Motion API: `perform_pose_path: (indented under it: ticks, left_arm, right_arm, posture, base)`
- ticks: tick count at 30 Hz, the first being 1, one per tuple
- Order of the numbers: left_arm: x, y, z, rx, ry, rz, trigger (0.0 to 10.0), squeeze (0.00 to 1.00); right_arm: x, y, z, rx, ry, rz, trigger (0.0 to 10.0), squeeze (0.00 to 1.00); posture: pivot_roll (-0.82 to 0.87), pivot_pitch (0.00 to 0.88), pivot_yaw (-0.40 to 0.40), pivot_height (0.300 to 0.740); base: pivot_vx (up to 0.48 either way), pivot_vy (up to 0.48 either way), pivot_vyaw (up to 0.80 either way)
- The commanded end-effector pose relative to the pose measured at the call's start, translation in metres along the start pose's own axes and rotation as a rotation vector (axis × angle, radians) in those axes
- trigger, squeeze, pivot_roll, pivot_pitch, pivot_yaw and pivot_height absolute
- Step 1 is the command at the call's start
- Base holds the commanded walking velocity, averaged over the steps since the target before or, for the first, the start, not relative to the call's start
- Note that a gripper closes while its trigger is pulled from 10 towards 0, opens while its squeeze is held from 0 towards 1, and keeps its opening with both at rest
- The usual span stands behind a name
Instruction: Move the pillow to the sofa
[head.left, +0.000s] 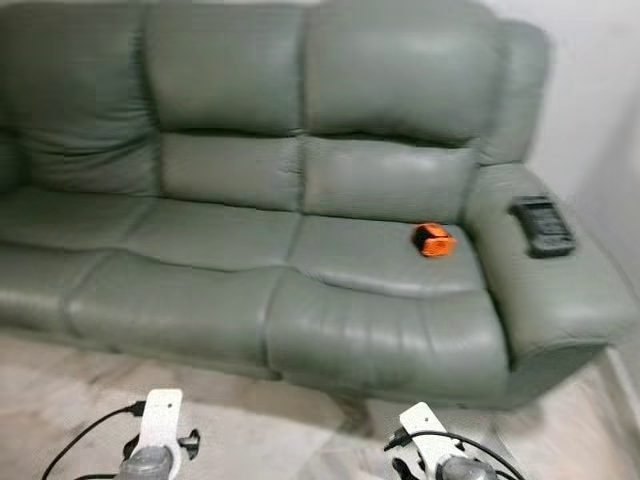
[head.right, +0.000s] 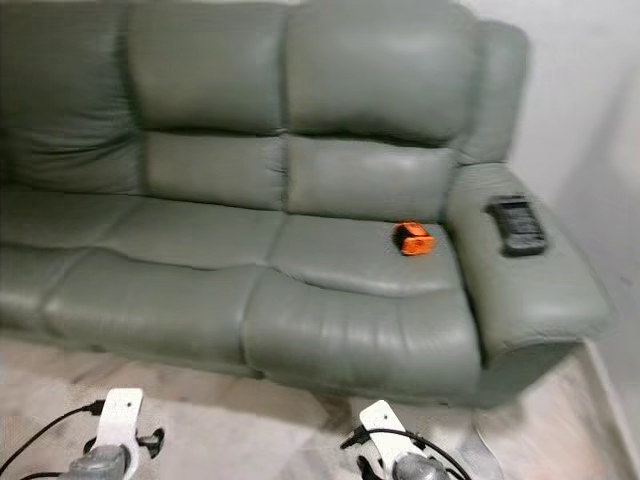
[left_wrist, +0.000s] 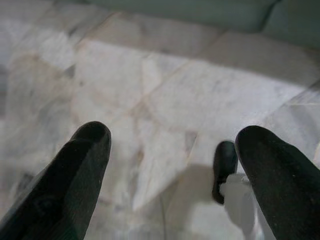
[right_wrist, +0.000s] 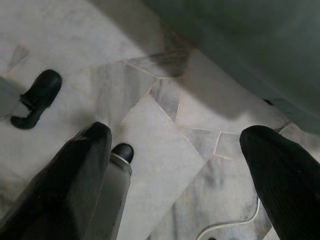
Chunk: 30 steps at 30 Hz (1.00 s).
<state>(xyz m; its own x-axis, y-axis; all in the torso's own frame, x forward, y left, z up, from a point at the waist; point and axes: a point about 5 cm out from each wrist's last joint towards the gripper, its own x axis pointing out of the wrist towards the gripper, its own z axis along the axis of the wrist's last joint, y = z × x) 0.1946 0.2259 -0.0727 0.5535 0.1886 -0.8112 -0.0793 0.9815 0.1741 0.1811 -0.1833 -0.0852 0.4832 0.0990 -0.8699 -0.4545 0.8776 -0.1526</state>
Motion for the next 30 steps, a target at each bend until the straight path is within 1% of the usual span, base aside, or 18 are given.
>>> perform_pose_path:
  ticks: [1,25,30]
  left_arm:
    - [-0.0003,0.004,-0.0027,0.015,0.013,0.014,10.0,0.0]
    - [-0.0006,0.0034,-0.0062,0.038,0.037,0.013,10.0,0.0]
    - [-0.0005,0.0014,-0.0075,0.045,0.052,0.008,10.0,0.0]
  right_arm:
    - [0.0007,0.0001,0.0036,0.007,-0.003,-0.001,10.0,0.0]
    - [0.0012,0.0016,0.0056,-0.012,-0.005,0.003,10.0,0.0]
    - [0.0011,0.0011,0.0049,-0.01,-0.002,-0.001,10.0,0.0]
  posture:
    - [-0.1,0.0,-0.003,0.74]
    - [-0.1,0.0,-0.002,0.74]
    - [-0.1,0.0,0.0,0.74]
  base:
    - [0.0,0.0,0.8]
    - [0.0,0.0,0.8]
    - [0.0,0.0,0.8]
